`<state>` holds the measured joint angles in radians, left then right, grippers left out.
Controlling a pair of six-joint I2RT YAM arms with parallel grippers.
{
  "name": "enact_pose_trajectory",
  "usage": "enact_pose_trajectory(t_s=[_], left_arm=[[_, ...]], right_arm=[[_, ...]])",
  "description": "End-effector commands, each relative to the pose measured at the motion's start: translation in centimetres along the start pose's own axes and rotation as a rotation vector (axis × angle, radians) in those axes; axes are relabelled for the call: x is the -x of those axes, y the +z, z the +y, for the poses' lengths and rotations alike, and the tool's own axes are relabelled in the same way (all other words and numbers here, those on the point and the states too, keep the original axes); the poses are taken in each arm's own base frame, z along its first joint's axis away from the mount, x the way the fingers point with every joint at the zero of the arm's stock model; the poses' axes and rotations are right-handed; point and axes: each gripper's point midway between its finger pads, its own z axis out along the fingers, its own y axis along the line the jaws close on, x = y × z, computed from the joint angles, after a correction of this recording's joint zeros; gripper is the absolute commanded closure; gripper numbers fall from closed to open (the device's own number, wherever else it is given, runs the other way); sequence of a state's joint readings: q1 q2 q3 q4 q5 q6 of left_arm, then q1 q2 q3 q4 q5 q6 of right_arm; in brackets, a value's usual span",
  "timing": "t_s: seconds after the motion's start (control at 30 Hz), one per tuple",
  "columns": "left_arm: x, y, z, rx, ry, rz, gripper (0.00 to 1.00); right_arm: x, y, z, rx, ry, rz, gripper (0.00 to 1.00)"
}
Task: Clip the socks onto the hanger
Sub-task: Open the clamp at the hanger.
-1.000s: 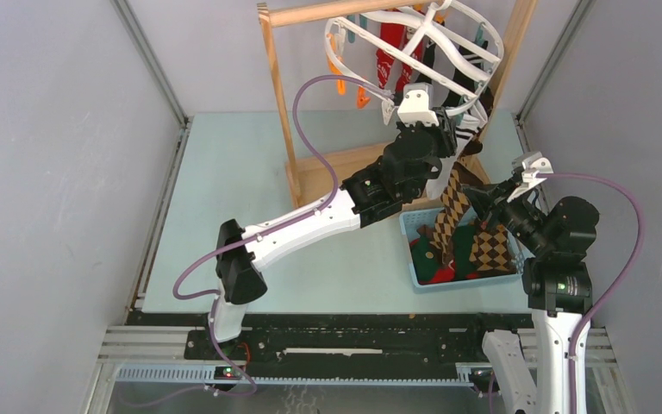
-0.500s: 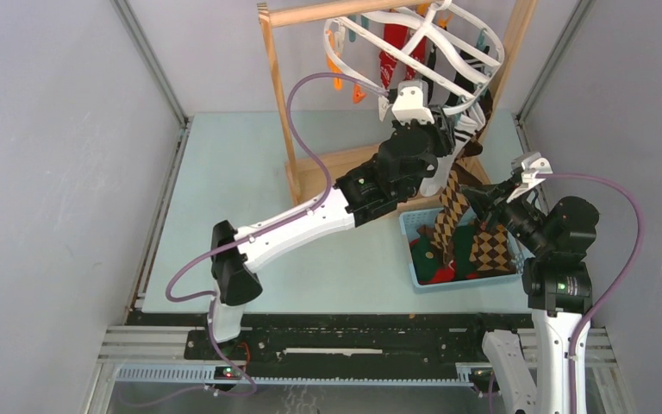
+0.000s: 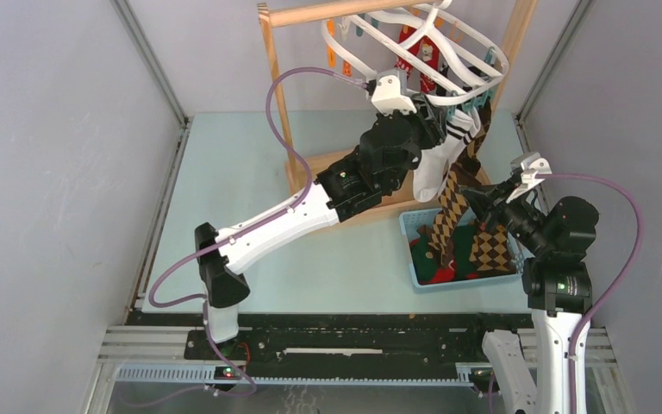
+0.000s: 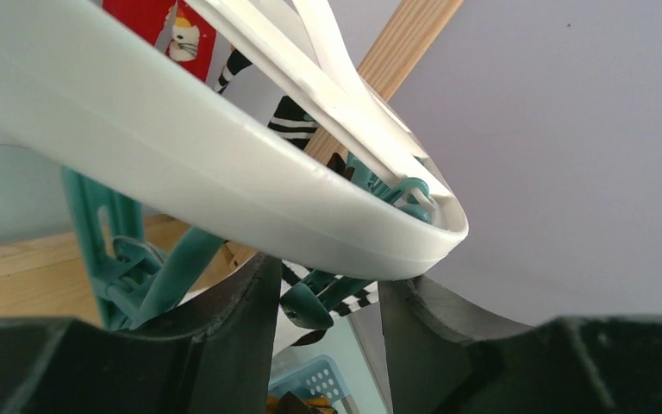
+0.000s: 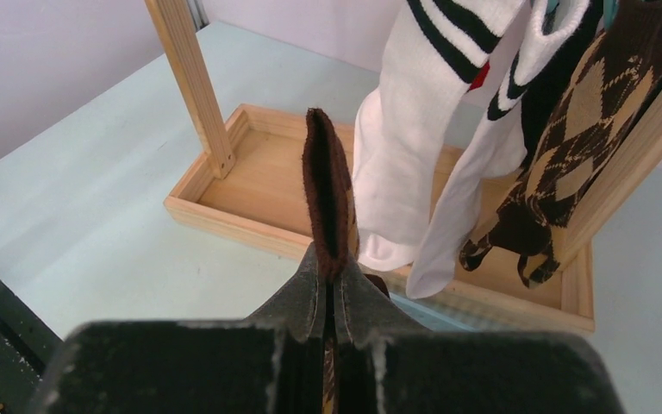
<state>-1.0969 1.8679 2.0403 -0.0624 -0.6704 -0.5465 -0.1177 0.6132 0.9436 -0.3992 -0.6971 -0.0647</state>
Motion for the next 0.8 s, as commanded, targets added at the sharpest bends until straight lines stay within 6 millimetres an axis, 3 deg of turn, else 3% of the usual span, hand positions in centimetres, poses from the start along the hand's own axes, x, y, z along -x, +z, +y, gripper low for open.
enact_pose_trajectory(t_s=[0.0, 0.4, 0.77], left_arm=[[2.7, -0.6, 1.0, 0.012, -0.053, -0.031, 0.49], [3.2, -2.2, 2.1, -0.008, -0.051, 0.010, 0.33], [4.0, -3.5, 2.9, -0.040, -0.016, 0.032, 0.33]], right_arm=[[0.5, 0.1, 0.0, 0.009, -0.022, -0.022, 1.00], [0.4, 0.4, 0.0, 0.025, -0.016, -0.024, 1.00], [0.2, 0.6, 0.0, 0.029, -0.013, -0.022, 1.00]])
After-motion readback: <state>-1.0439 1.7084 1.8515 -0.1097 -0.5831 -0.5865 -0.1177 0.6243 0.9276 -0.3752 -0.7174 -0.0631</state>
